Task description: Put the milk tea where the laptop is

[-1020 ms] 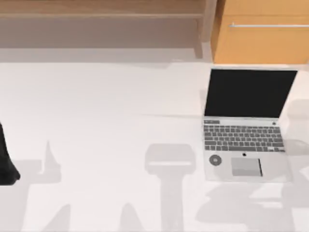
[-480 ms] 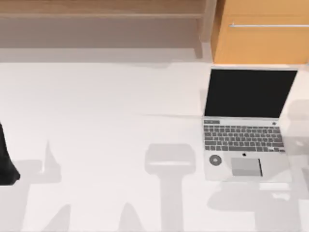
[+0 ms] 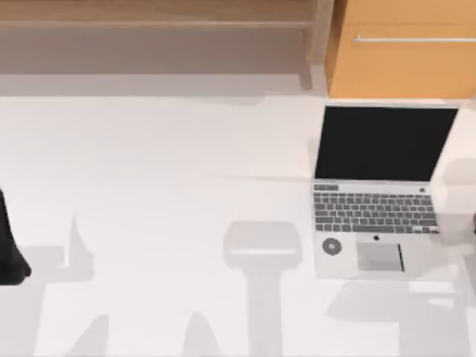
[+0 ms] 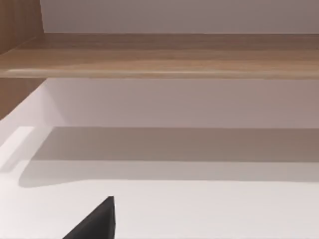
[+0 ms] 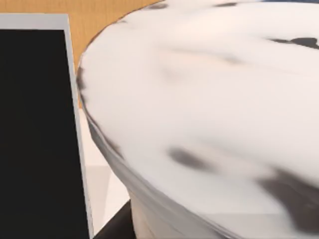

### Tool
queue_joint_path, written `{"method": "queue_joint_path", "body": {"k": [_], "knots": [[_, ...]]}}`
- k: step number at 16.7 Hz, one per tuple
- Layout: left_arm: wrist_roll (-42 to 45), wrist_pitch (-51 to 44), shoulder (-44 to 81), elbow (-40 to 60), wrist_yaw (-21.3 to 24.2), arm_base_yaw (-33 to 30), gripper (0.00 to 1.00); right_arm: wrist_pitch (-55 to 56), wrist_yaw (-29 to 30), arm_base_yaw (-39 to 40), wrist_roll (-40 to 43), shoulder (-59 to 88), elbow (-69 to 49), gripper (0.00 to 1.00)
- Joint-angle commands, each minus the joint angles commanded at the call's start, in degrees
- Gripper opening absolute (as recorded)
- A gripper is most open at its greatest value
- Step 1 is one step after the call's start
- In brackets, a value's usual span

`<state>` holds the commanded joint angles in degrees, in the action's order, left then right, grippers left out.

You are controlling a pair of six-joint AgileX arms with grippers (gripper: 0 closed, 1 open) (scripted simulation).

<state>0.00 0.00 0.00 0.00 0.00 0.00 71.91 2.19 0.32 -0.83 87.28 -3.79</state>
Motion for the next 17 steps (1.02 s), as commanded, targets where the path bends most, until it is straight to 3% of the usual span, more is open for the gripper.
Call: {"method": "queue_joint_path", "body": {"k": [11, 17], "knots": [[0.0, 0.0, 0.0, 0.0, 0.0, 0.0, 1.0, 0.0, 0.0, 0.0, 0.0, 0.0, 0.0, 0.98], [0.0, 0.0, 0.0, 0.0, 0.0, 0.0, 1.0, 0.0, 0.0, 0.0, 0.0, 0.0, 0.0, 1.0]]}}
